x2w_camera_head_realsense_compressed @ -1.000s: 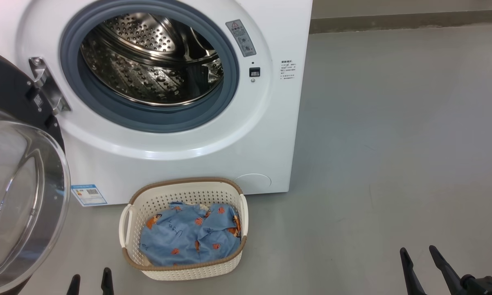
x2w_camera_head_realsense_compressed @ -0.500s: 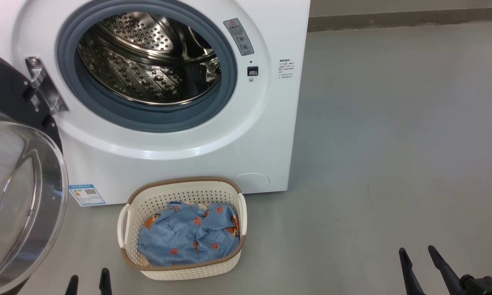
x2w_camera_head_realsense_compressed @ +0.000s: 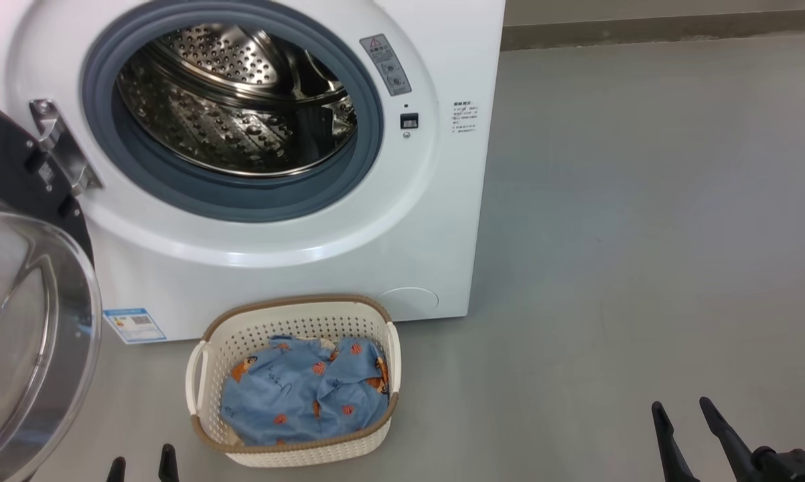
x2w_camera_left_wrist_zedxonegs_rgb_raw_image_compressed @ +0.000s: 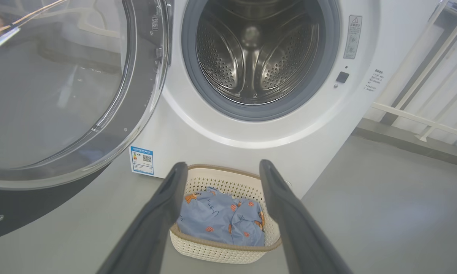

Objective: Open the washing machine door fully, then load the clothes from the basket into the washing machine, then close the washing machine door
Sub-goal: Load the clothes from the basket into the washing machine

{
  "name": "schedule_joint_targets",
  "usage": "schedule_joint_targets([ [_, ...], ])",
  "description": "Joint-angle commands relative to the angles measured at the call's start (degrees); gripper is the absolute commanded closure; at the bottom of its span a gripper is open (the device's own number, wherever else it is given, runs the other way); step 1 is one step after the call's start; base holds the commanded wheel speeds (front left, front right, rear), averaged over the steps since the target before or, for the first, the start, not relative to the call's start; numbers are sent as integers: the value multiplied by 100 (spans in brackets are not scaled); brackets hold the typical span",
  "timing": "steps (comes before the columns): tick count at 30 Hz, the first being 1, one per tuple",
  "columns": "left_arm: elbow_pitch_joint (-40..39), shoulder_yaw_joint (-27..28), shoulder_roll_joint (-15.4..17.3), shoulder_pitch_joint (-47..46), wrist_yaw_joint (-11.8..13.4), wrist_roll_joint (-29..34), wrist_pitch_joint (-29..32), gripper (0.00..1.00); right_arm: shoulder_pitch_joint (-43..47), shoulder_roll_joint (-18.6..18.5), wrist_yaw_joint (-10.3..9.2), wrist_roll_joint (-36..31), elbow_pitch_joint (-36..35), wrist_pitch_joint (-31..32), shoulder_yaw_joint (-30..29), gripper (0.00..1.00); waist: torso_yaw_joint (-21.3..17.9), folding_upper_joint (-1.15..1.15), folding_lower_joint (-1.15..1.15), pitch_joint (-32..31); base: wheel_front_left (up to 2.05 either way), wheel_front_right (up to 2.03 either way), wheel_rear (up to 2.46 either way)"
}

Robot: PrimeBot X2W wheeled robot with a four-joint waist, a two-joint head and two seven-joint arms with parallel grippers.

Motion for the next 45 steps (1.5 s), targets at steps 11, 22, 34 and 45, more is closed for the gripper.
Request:
schedule_joint_targets([
  [11,-62,250,52,-219,-14,19,-36,0,-204,-108,9,-125,-283,-69,153,0,25,0,0,-2,114,-114,0],
  [22,-60,335,52,-232,-14,30,-36,0,-189,-113,9,-108,-313,-69,183,0,36,0,0,25,64,-64,0],
  [34,-15,364,52,-284,-14,103,-36,0,-223,-107,9,-84,-288,-69,199,0,16,0,0,57,23,-24,0],
  [45,-48,313,52,-286,-14,130,-36,0,-243,-96,9,-78,-280,-69,220,0,-25,0,0,108,0,0,0],
])
